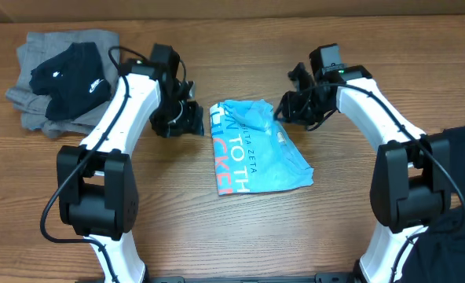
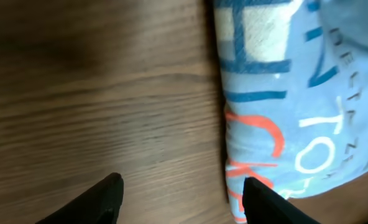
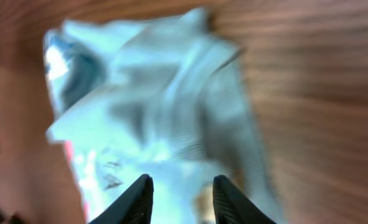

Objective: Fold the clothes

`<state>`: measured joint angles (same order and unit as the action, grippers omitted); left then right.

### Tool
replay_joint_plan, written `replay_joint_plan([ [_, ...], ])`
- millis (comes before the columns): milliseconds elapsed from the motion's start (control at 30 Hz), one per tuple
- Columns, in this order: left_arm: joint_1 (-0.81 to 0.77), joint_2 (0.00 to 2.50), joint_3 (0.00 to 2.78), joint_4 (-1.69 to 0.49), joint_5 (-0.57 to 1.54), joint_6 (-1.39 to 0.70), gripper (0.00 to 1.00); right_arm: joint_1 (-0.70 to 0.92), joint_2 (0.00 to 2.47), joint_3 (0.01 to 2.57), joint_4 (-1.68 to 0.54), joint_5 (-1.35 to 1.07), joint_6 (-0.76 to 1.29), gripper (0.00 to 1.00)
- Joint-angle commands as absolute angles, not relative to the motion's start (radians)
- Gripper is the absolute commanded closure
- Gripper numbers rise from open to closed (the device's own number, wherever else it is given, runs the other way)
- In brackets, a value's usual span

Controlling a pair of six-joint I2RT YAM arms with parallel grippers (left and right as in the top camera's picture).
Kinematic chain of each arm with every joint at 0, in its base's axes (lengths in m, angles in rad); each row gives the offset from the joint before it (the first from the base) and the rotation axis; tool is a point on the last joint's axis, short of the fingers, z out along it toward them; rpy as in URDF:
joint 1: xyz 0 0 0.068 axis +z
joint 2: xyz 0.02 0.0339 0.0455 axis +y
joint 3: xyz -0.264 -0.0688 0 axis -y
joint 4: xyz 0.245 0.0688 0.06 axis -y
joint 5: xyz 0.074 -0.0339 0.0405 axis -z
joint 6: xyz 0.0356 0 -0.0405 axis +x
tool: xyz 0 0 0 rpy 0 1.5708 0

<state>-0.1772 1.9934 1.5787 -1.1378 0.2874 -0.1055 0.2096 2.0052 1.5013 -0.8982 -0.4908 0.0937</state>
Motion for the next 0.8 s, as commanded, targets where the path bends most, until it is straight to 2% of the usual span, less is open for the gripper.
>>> replay_joint_plan([
  [0, -0.182, 1.974, 1.476, -1.063, 0.397, -0.128, 0.37, 0.294, 1.965, 1.498, -0.905, -0.503, 0.039, 0.39],
  [67, -0.182, 1.974, 1.441, -1.024, 0.446, -0.127, 0.36, 0.325, 1.970, 1.489, -0.894, -0.449, 0.032, 0.30],
  [167, -0.184, 1.974, 1.403, -0.984, 0.479, -0.128, 0.35, 0.367, 1.991, 1.485, -0.841, -0.353, 0.033, 0.28],
  [200, -0.185, 1.974, 1.393, -0.971, 0.487, -0.128, 0.35, 0.377, 2.002, 1.485, -0.817, -0.329, 0.033, 0.32],
  [267, -0.185, 1.974, 1.375, -0.945, 0.504, -0.129, 0.35, 0.393, 2.026, 1.485, -0.753, -0.264, 0.051, 0.60],
  [300, -0.185, 1.974, 1.368, -0.936, 0.516, -0.128, 0.35, 0.394, 2.037, 1.485, -0.720, -0.215, 0.081, 0.67],
  [333, -0.185, 1.974, 1.361, -0.929, 0.528, -0.129, 0.35, 0.393, 2.046, 1.485, -0.690, -0.162, 0.123, 0.74],
  [367, -0.186, 1.974, 1.358, -0.929, 0.530, -0.129, 0.35, 0.389, 2.054, 1.485, -0.663, -0.113, 0.176, 0.75],
  [467, -0.192, 1.974, 1.356, -0.936, 0.530, -0.128, 0.36, 0.358, 2.056, 1.485, -0.617, -0.100, 0.279, 0.75],
  [500, -0.196, 1.974, 1.356, -0.938, 0.530, -0.128, 0.36, 0.344, 2.056, 1.486, -0.608, -0.117, 0.302, 0.71],
  [567, -0.204, 1.974, 1.356, -0.937, 0.529, -0.128, 0.36, 0.317, 2.056, 1.488, -0.606, -0.154, 0.325, 0.69],
  [633, -0.208, 1.974, 1.356, -0.932, 0.529, -0.128, 0.35, 0.291, 2.055, 1.488, -0.621, -0.205, 0.326, 0.66],
  [767, -0.213, 1.974, 1.356, -0.906, 0.527, -0.128, 0.32, 0.249, 2.029, 1.488, -0.721, -0.299, 0.241, 0.54],
])
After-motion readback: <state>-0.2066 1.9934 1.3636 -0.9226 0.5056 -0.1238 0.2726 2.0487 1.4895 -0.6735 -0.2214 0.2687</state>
